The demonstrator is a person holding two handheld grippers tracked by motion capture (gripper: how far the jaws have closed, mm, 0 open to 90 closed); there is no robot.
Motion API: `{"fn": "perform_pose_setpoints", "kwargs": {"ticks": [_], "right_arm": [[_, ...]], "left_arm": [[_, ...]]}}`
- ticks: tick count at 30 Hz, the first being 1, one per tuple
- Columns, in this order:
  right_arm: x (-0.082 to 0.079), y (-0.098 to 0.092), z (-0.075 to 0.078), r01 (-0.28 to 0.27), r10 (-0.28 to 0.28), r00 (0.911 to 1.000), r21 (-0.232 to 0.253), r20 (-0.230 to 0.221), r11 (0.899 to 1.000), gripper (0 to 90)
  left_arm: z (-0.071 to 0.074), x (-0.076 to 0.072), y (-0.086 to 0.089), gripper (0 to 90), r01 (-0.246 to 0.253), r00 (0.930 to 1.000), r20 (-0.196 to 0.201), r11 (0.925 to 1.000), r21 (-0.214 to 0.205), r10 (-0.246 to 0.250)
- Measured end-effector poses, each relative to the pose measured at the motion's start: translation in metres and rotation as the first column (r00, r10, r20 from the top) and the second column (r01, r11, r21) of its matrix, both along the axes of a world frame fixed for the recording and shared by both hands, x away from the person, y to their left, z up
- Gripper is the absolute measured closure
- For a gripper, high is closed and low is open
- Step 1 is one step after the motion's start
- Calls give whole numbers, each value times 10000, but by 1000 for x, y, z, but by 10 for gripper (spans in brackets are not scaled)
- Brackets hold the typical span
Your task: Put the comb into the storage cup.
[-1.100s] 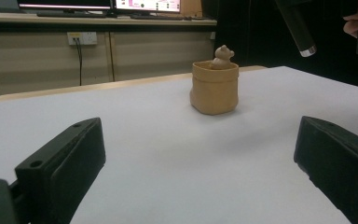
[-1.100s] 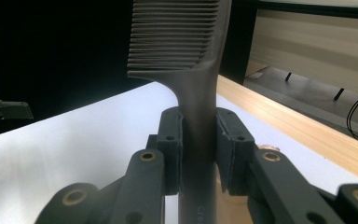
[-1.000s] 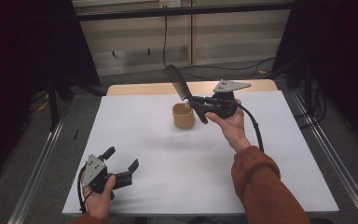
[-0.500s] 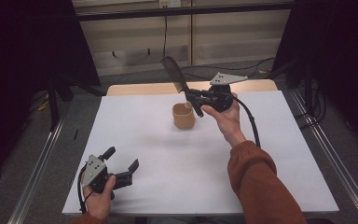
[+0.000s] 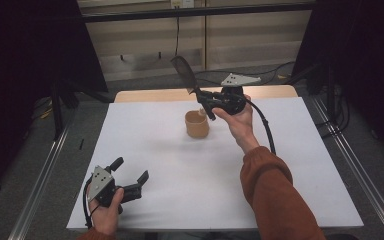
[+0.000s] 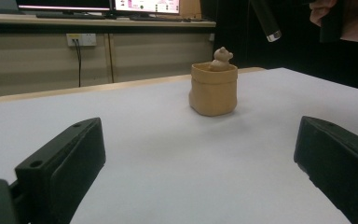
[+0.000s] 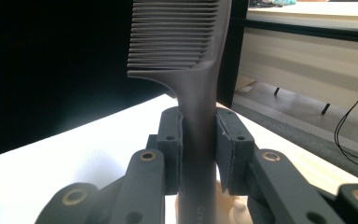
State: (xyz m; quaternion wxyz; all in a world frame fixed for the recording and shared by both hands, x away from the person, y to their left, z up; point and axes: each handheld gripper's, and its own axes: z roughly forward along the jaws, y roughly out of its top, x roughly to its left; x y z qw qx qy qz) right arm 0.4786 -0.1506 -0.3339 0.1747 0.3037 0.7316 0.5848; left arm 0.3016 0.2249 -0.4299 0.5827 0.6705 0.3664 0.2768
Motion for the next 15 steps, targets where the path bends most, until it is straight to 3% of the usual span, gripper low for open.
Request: {"fn": "perform_pose_setpoints", "kwargs": {"ticks": [15], "right_arm": [[23,7,0,284,-285,9996,-134,-24,9995,733]], "left_arm": [[0,0,0,20,0,10000,-50,10000,-16,0]]}}
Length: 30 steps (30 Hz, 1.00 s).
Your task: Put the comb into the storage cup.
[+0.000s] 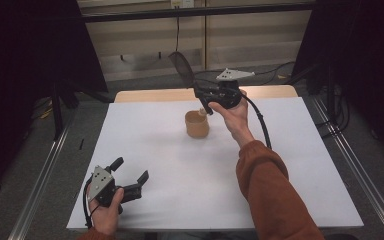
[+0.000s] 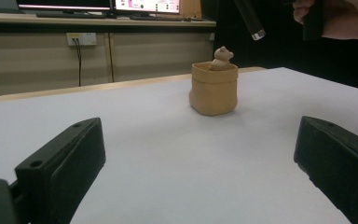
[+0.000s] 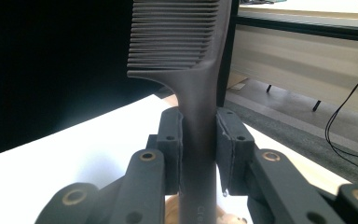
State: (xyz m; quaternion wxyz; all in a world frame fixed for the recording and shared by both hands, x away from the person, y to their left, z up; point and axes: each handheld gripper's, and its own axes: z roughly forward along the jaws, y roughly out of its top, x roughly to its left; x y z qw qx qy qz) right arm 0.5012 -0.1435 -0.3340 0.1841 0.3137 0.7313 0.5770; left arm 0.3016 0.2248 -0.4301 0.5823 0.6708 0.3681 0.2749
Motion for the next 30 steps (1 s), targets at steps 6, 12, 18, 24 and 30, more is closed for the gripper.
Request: {"fn": "perform_pose_setpoints", "kwargs": {"ticks": [6,12,18,24,30], "right_arm": [[7,2,-7,128,-128,9998,-31,-118,9999,733],[12,5,-16,102,-103,9997,-33,-219,9999,733],[16,9,-24,59,-58,9997,32,-219,10000,733],[20,16,-32,-15,11,9996,-135,-281,9999,733],[22,20,-36,-197,193,9995,-167,-249,9997,733]], "left_arm": [[0,0,0,20,40,10000,-20,10000,6,-40],[0,1,0,20,92,10000,-30,9999,54,-92],[0,1,0,20,95,10000,-18,9999,55,-95],[0,1,1,20,39,10000,-45,10000,21,-39],[0,1,1,20,28,10000,-46,10000,24,-28]]}}
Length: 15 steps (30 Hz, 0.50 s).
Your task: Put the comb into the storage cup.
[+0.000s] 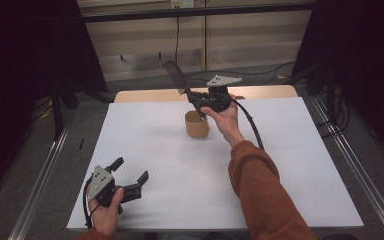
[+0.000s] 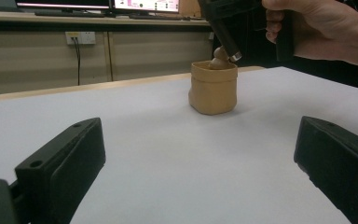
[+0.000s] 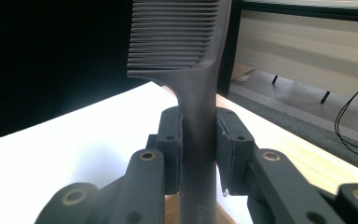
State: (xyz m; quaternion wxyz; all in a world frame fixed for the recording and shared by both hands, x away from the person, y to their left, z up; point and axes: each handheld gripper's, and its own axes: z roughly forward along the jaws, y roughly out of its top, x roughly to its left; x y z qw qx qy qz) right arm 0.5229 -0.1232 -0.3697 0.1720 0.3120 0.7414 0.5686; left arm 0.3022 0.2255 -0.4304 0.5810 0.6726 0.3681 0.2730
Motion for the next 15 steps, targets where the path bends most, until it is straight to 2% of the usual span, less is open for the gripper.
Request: {"fn": "perform_pose_setpoints", "kwargs": {"ticks": [15], "right_arm": [[6,3,-12,117,-117,9999,-65,-28,9999,733]], "left_arm": [[0,0,0,20,-11,10000,6,10000,-29,11]]}}
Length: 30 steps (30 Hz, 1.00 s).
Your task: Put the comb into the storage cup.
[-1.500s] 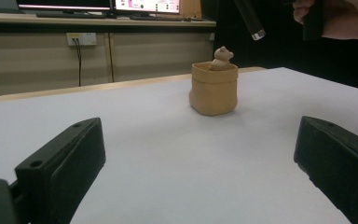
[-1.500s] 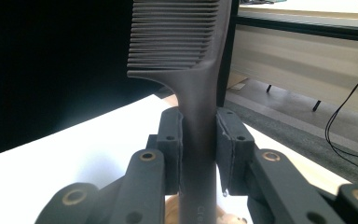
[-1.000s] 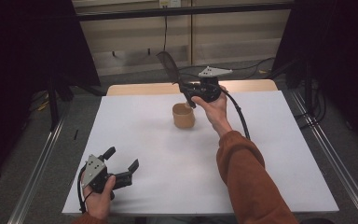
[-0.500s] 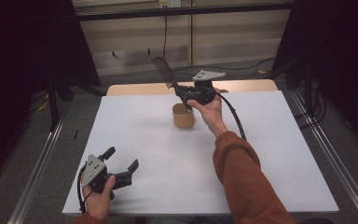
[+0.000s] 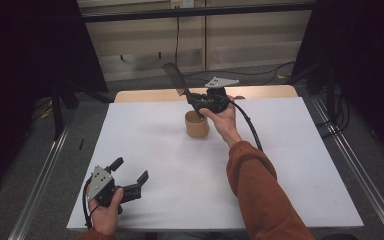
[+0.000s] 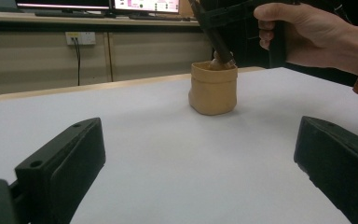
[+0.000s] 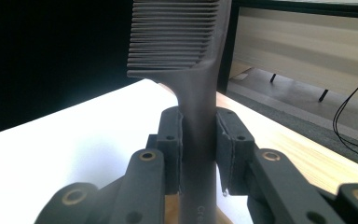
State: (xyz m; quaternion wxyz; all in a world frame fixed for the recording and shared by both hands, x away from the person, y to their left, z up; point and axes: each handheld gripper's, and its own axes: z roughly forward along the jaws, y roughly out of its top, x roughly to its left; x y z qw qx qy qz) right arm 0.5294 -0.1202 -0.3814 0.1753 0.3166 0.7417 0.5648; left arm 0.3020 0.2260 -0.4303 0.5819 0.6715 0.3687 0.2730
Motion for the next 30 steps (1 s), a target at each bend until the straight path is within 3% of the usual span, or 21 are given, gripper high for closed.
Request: {"fn": "perform_pose_setpoints", "kwargs": {"ticks": [18,30], "right_arm": [[-3,8,-12,-224,217,9996,-369,-180,9991,733],[-6,6,-13,-177,173,9998,-411,-109,9990,732]], "left_arm": [[0,0,0,20,18,10000,19,10000,-41,-18],[1,0,1,20,27,10000,22,10000,-4,-27]]}}
